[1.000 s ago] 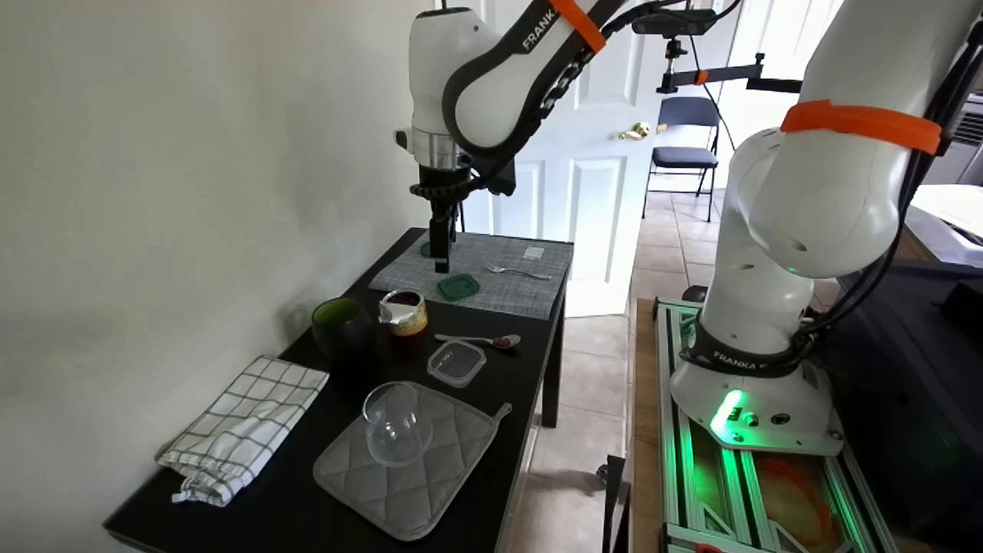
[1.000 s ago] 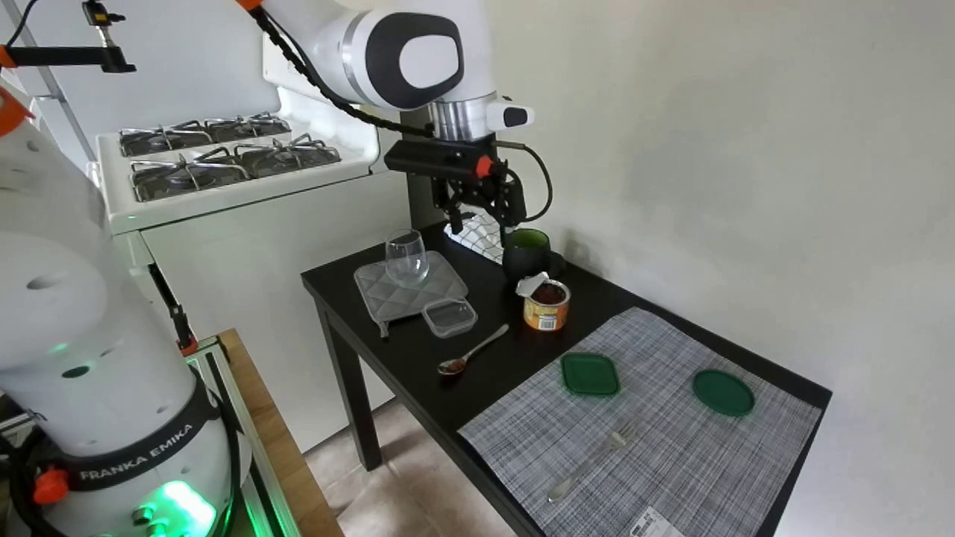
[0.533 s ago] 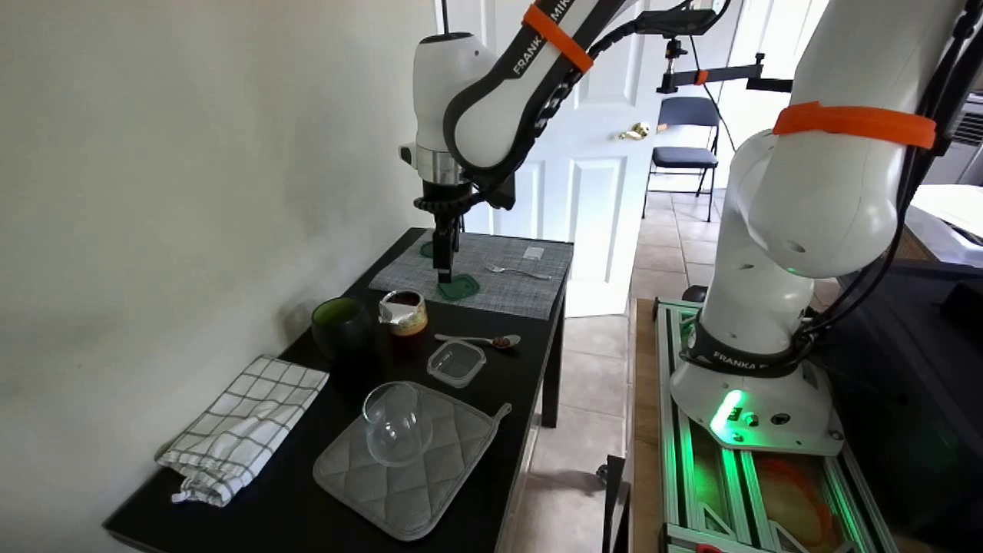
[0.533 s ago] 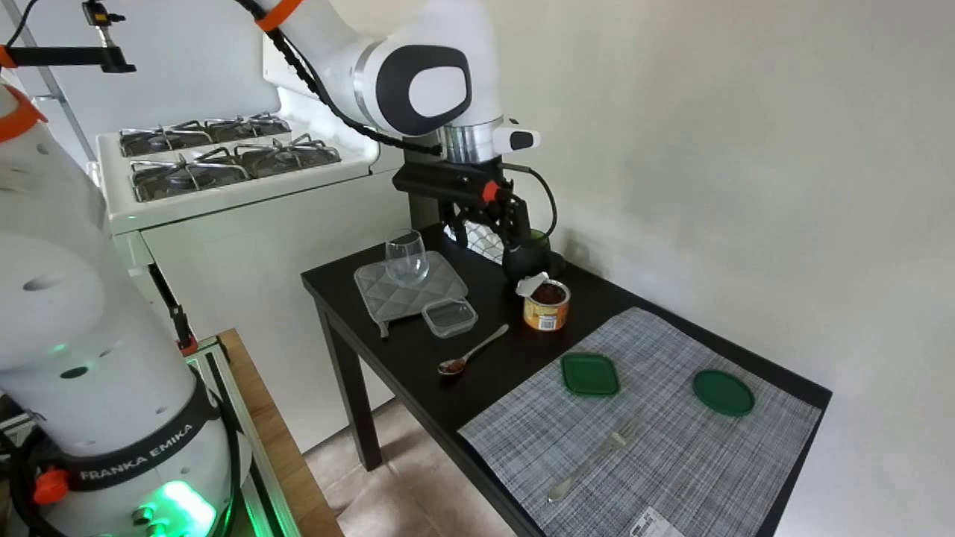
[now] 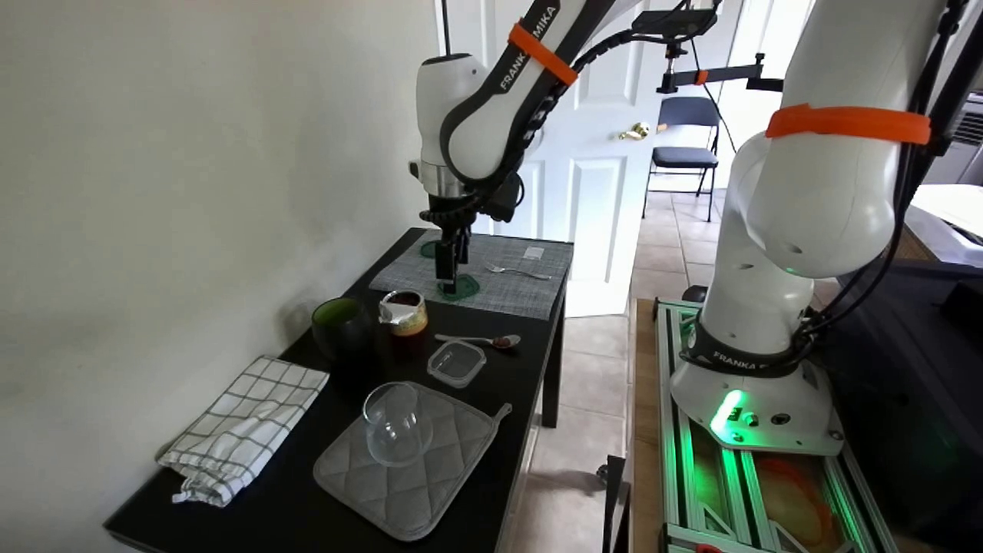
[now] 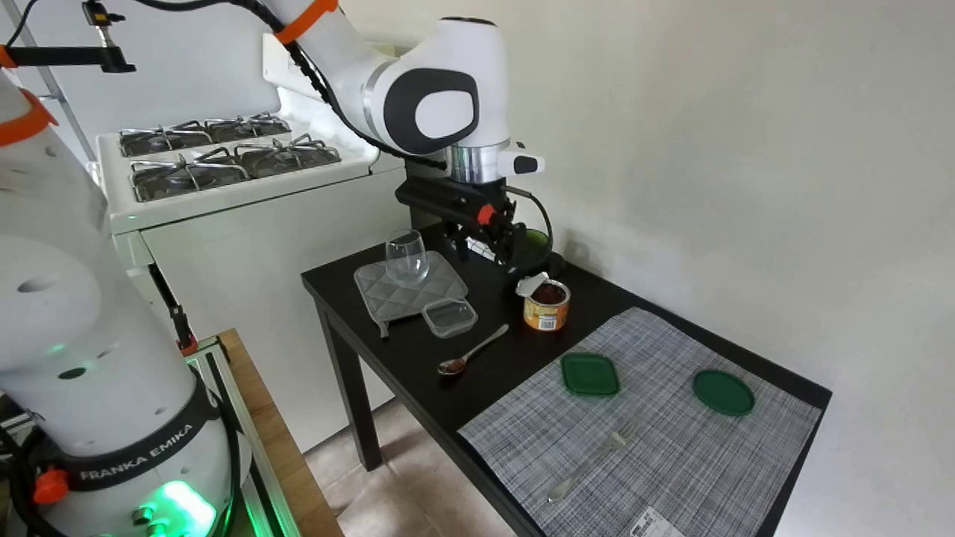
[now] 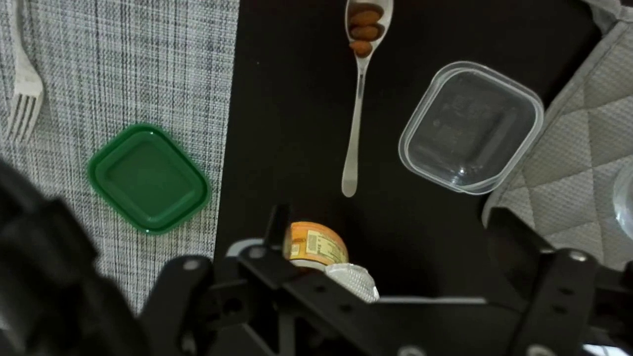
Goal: Put the items that are on the spoon, in the bowl
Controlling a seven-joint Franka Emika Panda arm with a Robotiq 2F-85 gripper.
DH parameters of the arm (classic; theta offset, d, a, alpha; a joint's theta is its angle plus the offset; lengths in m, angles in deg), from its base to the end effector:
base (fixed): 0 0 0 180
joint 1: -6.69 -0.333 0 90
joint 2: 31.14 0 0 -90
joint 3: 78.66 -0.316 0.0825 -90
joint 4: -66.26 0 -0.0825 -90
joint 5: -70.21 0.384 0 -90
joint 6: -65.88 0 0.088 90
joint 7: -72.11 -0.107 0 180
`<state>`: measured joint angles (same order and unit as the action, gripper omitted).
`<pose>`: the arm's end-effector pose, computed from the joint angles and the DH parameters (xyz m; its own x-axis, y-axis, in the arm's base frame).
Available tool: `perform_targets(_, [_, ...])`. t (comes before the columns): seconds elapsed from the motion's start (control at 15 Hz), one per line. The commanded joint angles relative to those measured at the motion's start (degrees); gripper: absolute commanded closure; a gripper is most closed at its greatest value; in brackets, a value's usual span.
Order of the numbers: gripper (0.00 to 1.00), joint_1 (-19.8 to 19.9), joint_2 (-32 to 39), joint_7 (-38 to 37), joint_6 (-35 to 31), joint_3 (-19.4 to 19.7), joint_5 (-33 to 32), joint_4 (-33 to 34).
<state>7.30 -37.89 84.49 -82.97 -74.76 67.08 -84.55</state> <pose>0.4323 -0.0325 0.2946 0.9802 0.1831 0.0758 0.1804 -0.9827 0.0413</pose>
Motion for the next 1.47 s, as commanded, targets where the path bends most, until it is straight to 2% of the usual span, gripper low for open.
perform_targets(0.0, [0.0,0.33,5.71,-1.26,-2.99,0.12,4.98,1.62])
perform_targets(0.47, [0.0,1.9,15.46,-0.28,-9.4,-0.96,11.47,4.62])
perform_targets(1.2, [0.01,5.11,24.35,-1.33,-8.55,-2.57,11.69,9.78])
perform_targets(1.27, [0.07,5.28,24.75,-1.38,-8.4,-2.65,11.69,10.01])
perform_targets(1.4, [0.29,5.59,25.39,-1.52,-8.15,-2.85,11.71,10.36])
